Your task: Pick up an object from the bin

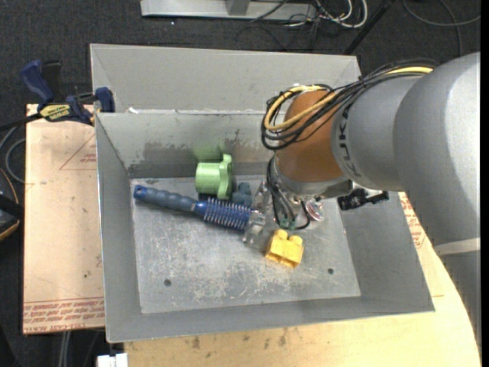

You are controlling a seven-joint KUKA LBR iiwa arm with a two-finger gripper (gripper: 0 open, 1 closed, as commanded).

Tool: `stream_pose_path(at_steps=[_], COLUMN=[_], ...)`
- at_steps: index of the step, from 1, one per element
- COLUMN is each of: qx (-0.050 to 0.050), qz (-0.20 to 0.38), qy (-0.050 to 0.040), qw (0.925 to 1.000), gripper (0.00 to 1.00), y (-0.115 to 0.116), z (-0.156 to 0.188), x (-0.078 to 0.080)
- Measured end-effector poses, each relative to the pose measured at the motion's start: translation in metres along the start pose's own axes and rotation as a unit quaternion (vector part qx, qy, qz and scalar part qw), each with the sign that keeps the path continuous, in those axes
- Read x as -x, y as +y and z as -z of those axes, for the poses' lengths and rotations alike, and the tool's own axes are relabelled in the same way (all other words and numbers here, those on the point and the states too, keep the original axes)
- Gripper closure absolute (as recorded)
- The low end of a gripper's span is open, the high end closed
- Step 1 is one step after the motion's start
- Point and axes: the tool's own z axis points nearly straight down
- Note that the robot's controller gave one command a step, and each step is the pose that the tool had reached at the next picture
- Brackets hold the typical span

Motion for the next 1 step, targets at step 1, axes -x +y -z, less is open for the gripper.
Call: stream_pose_path(at_steps=[1], qx=[-0.001], qz=[0.063], qy=[0.0025], qw=[0.998], gripper=[1.0], y=[0.02], z=[0.1582], x=[0.0171])
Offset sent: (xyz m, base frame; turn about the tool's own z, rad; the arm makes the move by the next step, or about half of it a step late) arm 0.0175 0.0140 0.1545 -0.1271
